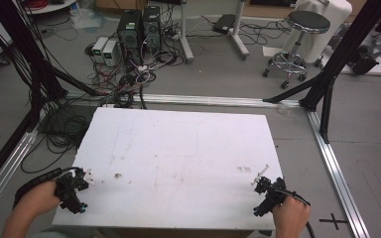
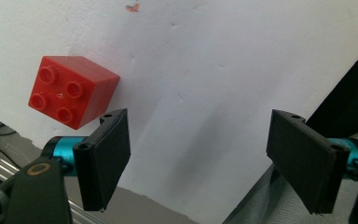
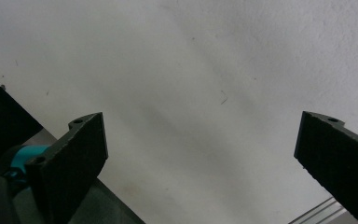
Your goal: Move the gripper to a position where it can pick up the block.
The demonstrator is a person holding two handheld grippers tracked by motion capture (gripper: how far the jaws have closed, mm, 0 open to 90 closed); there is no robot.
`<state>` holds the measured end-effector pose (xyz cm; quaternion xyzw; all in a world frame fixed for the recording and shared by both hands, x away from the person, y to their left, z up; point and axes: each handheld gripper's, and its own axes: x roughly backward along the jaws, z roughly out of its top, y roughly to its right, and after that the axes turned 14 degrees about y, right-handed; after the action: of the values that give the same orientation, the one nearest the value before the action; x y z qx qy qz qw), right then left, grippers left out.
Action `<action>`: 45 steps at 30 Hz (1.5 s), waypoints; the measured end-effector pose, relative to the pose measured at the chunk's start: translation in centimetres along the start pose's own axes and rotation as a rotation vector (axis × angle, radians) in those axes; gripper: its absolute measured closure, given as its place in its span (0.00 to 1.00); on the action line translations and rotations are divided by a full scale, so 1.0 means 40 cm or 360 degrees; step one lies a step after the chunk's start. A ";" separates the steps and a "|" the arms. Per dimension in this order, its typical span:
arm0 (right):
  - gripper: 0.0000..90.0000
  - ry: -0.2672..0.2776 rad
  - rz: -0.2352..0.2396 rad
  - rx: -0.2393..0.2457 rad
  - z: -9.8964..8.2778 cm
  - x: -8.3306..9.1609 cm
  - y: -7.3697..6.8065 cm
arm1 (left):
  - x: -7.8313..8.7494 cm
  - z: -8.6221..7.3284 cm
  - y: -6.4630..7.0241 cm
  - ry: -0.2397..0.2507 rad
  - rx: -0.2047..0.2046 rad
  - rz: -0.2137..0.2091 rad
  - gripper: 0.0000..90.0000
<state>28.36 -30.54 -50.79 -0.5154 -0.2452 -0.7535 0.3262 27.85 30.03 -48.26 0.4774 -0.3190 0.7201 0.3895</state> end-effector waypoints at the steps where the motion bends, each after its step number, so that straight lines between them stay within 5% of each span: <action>1: 0.02 0.0000 0.0000 0.0001 0.000 0.000 0.000 | 0.000 0.000 0.000 0.0000 0.0000 0.0000 0.24; 33: 0.02 0.0030 -0.0003 -0.0005 -0.007 0.001 -0.001 | 0.001 0.011 0.013 -0.0008 -0.0053 -0.0016 0.24; 45: 0.02 0.0038 0.0001 -0.0017 -0.007 0.003 -0.007 | 0.003 0.002 0.006 -0.0054 -0.0225 -0.0054 0.25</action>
<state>27.94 -30.57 -50.79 -0.5081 -0.2373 -0.7608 0.3266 27.66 29.87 -48.15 0.4661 -0.3674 0.6810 0.4289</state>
